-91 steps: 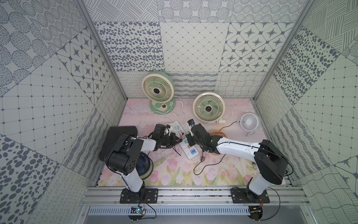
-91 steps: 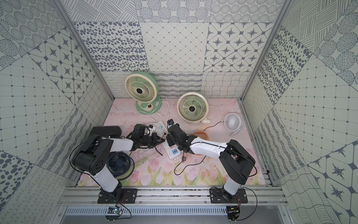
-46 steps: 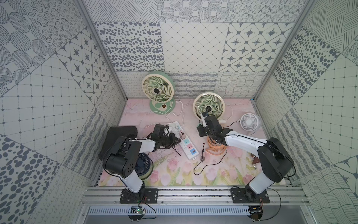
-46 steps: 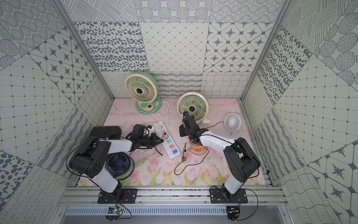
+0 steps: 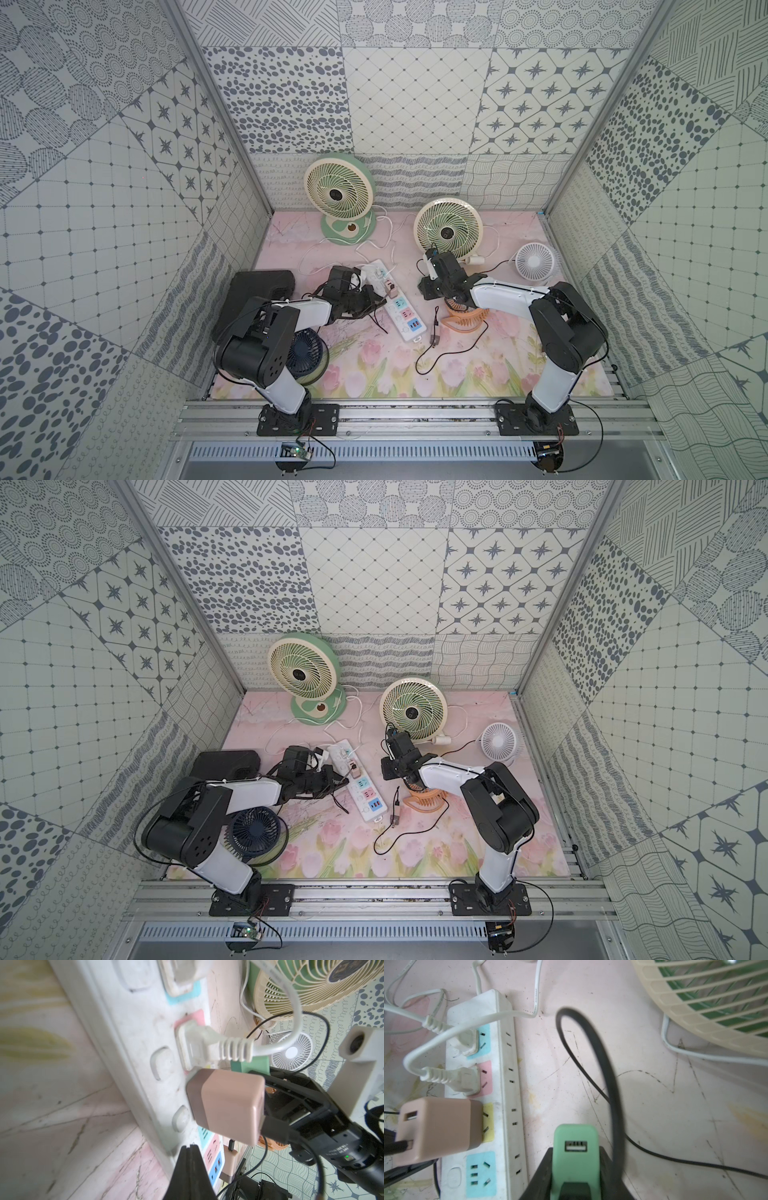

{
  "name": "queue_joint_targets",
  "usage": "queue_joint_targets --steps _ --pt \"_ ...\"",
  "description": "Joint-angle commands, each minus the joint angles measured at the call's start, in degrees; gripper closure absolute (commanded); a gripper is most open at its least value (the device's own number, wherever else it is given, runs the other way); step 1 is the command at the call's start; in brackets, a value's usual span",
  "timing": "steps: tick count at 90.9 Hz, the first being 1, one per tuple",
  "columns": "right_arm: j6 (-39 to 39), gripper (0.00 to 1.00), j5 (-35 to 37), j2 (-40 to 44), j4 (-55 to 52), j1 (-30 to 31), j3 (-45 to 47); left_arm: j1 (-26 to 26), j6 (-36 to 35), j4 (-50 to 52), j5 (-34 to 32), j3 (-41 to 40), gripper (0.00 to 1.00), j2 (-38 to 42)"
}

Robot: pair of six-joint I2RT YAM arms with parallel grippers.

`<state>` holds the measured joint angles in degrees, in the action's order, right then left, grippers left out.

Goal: Unplug the desk fan from the power strip
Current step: Place the plug at the center of the board, then remove the plug from the socket.

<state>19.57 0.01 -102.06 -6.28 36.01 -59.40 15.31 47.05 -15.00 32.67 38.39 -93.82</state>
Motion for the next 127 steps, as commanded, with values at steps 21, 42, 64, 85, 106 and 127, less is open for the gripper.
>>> queue_joint_targets --steps 21,42,64,85,106,127 --pt "-0.8 0.58 2.5 6.1 -0.8 0.2 -0.9 -2.1 -3.0 3.1 -0.2 2.4 1.00 1.3" --pt "-4.5 0.55 5.1 10.7 0.2 4.7 -0.4 -2.6 -3.2 2.6 0.6 3.3 1.00 -0.1" --pt "-7.6 0.53 4.3 8.9 5.3 10.3 0.0 -2.7 -3.0 2.4 1.1 4.0 1.00 -1.5" --pt "-7.6 0.49 4.0 3.0 7.8 13.1 -1.6 -2.9 -2.8 2.0 1.4 3.9 1.00 -2.2" --pt "-7.0 0.47 4.4 -0.9 9.6 13.5 -3.0 -3.1 -2.9 1.9 1.4 3.9 1.00 -2.6" --pt "-5.6 0.46 6.1 -4.7 13.3 13.8 -4.6 -3.1 -2.8 1.6 1.6 3.9 1.00 -3.6"
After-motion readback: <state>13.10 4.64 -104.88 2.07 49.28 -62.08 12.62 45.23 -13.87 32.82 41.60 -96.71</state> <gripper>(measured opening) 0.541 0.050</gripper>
